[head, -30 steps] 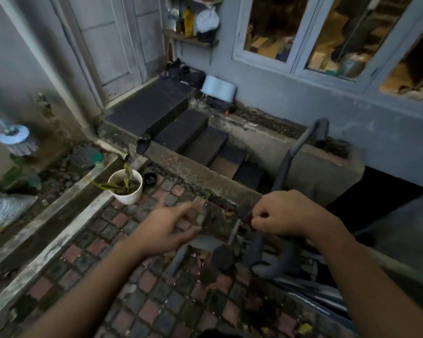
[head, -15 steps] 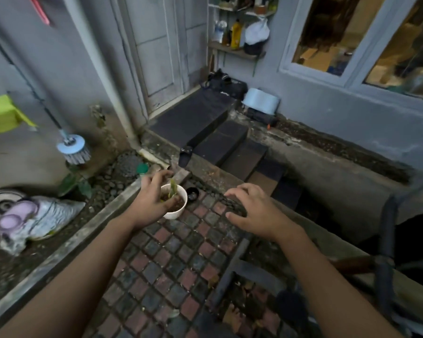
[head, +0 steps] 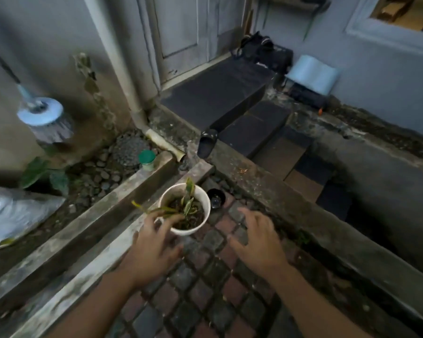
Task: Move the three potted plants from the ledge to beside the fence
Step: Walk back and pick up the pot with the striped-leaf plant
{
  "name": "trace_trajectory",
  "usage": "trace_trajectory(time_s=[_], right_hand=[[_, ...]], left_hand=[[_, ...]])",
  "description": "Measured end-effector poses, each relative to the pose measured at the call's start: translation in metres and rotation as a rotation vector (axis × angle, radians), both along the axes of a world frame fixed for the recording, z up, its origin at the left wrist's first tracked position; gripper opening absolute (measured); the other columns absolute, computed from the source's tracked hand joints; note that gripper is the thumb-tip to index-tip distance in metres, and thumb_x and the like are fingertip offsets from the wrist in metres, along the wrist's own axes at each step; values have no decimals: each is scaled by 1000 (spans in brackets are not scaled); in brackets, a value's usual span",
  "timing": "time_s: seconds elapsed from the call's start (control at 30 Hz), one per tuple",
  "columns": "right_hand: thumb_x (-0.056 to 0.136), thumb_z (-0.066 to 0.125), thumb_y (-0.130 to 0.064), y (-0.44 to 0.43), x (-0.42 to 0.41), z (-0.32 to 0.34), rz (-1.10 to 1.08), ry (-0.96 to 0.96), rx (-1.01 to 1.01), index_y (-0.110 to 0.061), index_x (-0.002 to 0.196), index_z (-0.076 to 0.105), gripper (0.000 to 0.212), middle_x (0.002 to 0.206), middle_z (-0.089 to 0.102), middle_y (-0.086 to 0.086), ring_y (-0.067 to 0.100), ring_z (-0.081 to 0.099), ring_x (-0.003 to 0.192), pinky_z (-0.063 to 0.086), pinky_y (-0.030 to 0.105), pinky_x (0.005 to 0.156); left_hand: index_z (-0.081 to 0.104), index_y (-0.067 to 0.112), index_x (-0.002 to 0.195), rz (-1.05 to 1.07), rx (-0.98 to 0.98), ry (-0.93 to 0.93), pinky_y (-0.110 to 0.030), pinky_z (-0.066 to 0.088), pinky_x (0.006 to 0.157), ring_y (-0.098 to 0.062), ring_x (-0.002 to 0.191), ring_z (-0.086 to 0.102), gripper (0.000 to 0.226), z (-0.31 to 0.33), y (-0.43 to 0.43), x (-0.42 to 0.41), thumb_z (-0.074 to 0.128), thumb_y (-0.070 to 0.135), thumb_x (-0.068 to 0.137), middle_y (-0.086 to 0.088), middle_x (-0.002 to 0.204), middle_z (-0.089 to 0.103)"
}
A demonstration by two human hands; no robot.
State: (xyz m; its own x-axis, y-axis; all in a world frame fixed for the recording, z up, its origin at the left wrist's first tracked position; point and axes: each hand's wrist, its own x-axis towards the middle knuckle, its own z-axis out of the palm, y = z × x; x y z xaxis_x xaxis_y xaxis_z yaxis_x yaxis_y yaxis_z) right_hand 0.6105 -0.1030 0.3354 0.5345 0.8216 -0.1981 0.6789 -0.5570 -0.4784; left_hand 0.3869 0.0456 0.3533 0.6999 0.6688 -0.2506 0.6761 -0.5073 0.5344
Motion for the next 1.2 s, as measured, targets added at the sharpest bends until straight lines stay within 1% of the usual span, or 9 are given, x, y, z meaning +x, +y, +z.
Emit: trace_trajectory(time_s=[0.17, 0.33, 0.47, 0.6, 0.7, 0.83, 0.97, 1.1, 1.2], right_hand=[[91, 71, -53, 57, 4, -195, -132, 156, 151, -25, 158, 35, 81, 153, 43, 11, 30, 34, 146, 32, 39, 117], [88, 73, -52, 89, -13, -335, -147, 199, 234, -25, 157, 36, 83, 154, 44, 16, 33, 33, 146, 31, 45, 118], [83, 68, -57, 105, -13, -402, -171, 260, 301, -29, 153, 41, 80, 153, 48, 13, 31, 37, 144, 33, 45, 119], [91, 73, -46, 115, 3, -440, -129, 367, 342, -36, 148, 45, 65, 151, 48, 9, 23, 44, 143, 39, 44, 118], [94, 74, -40, 131, 10, -439, -108, 418, 433, -29, 149, 44, 64, 151, 49, 10, 14, 47, 135, 38, 28, 106], [94, 76, -34, 154, 0, -416, -261, 598, 513, -10, 146, 44, 65, 148, 54, 15, 26, 54, 134, 45, 35, 110], [96, 74, -35, 166, -30, -406, -393, 727, 617, -6, 140, 42, 62, 140, 61, 17, 27, 62, 123, 50, 36, 103], [104, 62, -31, 158, -49, -415, -493, 740, 664, -12, 117, 57, 24, 123, 68, 13, 25, 65, 107, 55, 44, 99], [105, 60, -39, 144, -51, -414, -410, 770, 589, -10, 110, 69, 31, 107, 72, 6, 18, 65, 96, 53, 39, 85]], left_hand=[[52, 32, 150, -36, 182, -59, -57, 41, 117, -41, 141, 47, 76, -205, 59, 27, 43, 65, 83, -13, 154, 44], [34, 45, 159, 54, 236, 9, -68, 20, 125, -52, 156, 14, 67, -361, 83, 47, 45, 68, 96, -23, 168, 11], [53, 30, 148, 154, 295, -217, -66, 18, 127, -54, 159, 1, 47, -435, 81, 47, 43, 50, 107, -33, 169, -3], [69, 7, 109, 241, 269, -520, -37, 25, 126, -53, 155, 17, 15, -451, 95, 59, 62, 20, 104, -40, 162, 10], [70, -2, 96, 147, 238, -500, -29, 27, 115, -49, 151, 31, 3, -440, 111, 65, 67, -1, 97, -40, 148, 37], [69, -12, 94, 97, 199, -479, -16, 25, 109, -48, 144, 39, 7, -418, 121, 41, 64, -15, 92, -36, 131, 46], [70, -6, 99, 178, 152, -486, -33, 26, 123, -42, 158, 9, 16, -412, 109, 20, 63, 9, 97, -36, 154, 22], [70, 0, 93, 285, 146, -571, -42, 28, 123, -38, 158, 6, 22, -429, 94, -9, 56, 16, 89, -33, 159, 17], [68, 8, 88, 297, 115, -629, -40, 29, 123, -23, 155, 3, 17, -428, 94, -30, 62, 23, 88, -27, 164, 11]])
